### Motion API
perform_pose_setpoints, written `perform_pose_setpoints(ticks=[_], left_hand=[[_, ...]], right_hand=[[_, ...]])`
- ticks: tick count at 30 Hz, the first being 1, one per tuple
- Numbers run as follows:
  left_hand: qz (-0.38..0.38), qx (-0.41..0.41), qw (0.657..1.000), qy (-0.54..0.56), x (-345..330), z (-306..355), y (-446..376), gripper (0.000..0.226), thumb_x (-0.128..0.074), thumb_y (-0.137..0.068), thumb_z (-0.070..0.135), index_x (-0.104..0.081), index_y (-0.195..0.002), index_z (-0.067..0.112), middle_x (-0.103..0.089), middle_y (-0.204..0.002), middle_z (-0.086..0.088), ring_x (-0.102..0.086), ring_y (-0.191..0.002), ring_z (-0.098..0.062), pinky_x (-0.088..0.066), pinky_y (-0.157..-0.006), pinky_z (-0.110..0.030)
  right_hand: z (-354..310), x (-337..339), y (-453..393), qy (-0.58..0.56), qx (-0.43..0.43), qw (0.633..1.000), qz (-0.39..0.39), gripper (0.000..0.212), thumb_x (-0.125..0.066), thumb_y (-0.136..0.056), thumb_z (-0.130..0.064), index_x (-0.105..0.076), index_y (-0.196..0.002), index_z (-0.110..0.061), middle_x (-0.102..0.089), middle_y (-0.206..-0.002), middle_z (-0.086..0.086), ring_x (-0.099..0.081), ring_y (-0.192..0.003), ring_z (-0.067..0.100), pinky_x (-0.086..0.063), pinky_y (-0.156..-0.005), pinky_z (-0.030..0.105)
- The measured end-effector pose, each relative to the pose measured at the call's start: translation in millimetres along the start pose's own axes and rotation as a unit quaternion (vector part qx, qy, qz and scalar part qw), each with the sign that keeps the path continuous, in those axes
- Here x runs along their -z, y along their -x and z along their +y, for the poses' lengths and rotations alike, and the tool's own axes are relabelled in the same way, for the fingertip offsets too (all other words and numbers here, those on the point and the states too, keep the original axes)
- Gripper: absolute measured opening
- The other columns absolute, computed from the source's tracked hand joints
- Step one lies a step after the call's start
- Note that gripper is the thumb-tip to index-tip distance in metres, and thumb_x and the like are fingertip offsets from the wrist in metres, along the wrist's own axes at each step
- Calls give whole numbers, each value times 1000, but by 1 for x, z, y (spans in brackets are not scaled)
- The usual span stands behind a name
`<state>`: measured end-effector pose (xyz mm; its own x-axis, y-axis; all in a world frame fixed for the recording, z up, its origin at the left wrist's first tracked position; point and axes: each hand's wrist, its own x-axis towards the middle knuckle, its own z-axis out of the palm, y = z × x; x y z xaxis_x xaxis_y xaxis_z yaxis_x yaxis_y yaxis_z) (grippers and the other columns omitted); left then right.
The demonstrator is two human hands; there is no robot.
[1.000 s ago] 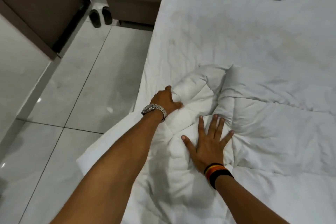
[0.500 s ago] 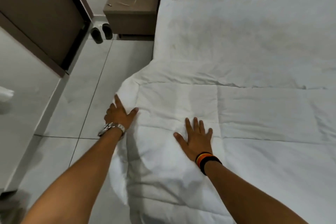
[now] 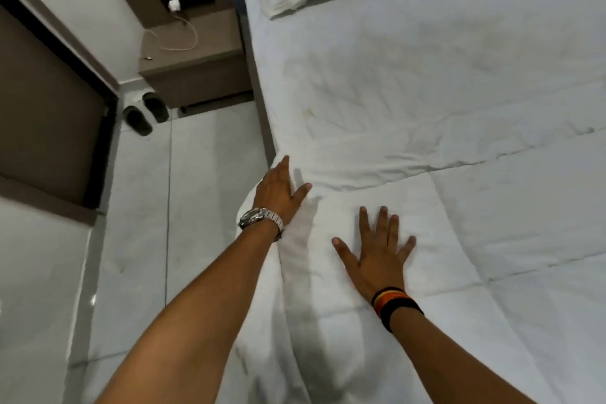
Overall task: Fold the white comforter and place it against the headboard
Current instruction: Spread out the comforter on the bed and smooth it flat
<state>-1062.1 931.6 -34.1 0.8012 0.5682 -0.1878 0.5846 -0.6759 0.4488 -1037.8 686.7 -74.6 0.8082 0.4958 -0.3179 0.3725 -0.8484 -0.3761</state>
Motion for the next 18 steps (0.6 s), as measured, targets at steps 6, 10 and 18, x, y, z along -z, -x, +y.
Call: perform_pose_setpoints(ticks=[6, 10, 18], left_hand=[[-62, -123, 989, -54, -32, -15, -120, 119, -56, -84, 81, -5, -168, 14, -18, -174, -13, -15, -161, -32, -6, -131, -46], [-49, -171, 983, -41, -32, -12, -120, 94, -62, -83, 79, -37, -152, 20, -72, -122, -18, -67, -114, -40, -48, -93, -43], [-122, -129, 983, -54, -4, -40, -141, 93, -65, -79, 80, -34, -147, 24, -74, -114, -22, -70, -106, -45, -46, -77, -42]], right_hand=[[-41, -41, -65, 45, -91, 991, 84, 95, -8, -87, -93, 14, -164, -42, 26, -173, 10, 26, -158, 37, 15, -114, 78], [-49, -43, -65, 75, -125, 986, 77, 96, -7, -87, -93, 8, -166, -41, 18, -175, 11, 18, -159, 39, 8, -115, 79], [-67, -43, -47, 37, -119, 990, 60, 88, -18, -95, -84, -4, -168, -38, 15, -175, 1, 14, -162, 28, 10, -122, 69]])
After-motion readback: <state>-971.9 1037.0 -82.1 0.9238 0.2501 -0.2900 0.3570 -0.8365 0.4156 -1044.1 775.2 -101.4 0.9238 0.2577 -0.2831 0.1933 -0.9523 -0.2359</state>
